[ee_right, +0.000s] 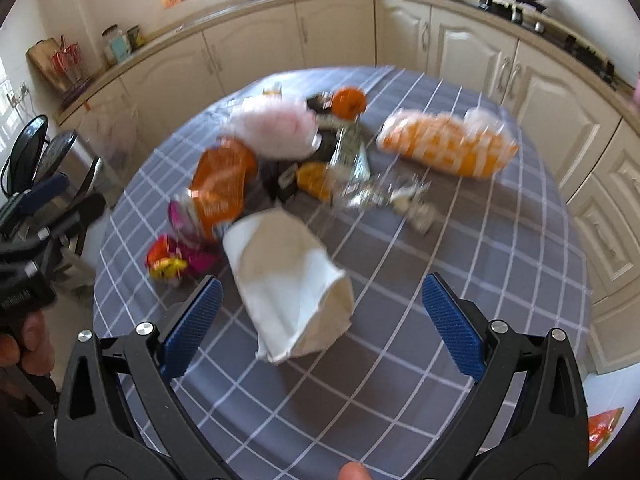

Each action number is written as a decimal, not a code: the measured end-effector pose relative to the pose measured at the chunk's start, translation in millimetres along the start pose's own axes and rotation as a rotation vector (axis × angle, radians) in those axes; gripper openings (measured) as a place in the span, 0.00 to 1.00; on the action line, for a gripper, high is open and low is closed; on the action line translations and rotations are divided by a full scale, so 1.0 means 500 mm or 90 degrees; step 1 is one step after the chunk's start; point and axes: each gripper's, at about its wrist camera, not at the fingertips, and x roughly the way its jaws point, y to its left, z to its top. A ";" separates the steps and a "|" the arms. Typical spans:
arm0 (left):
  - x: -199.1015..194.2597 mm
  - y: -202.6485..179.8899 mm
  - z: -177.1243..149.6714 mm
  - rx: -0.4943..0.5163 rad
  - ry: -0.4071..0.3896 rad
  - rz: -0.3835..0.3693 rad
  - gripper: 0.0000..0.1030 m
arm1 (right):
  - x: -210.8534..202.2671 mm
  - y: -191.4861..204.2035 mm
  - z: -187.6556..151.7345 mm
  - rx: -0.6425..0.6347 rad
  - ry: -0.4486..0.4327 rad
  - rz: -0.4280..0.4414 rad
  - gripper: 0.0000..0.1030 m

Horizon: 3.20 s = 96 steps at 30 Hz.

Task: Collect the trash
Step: 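Grasp the white tissue with the right tool while the left tool grasps the pink wrapper, then carry tissue and pink wrapper to the blue bin and release both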

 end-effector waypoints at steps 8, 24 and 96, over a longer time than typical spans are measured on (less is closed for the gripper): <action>0.053 -0.027 -0.050 0.044 0.074 -0.041 0.96 | 0.042 0.004 -0.013 -0.015 0.026 0.047 0.94; 0.134 -0.070 -0.055 0.079 0.149 -0.103 0.18 | 0.034 -0.041 -0.016 0.008 0.011 0.100 0.49; 0.333 -1.251 -0.171 0.651 0.398 -0.400 0.47 | -0.062 -0.991 -0.570 0.775 -0.053 -0.097 0.56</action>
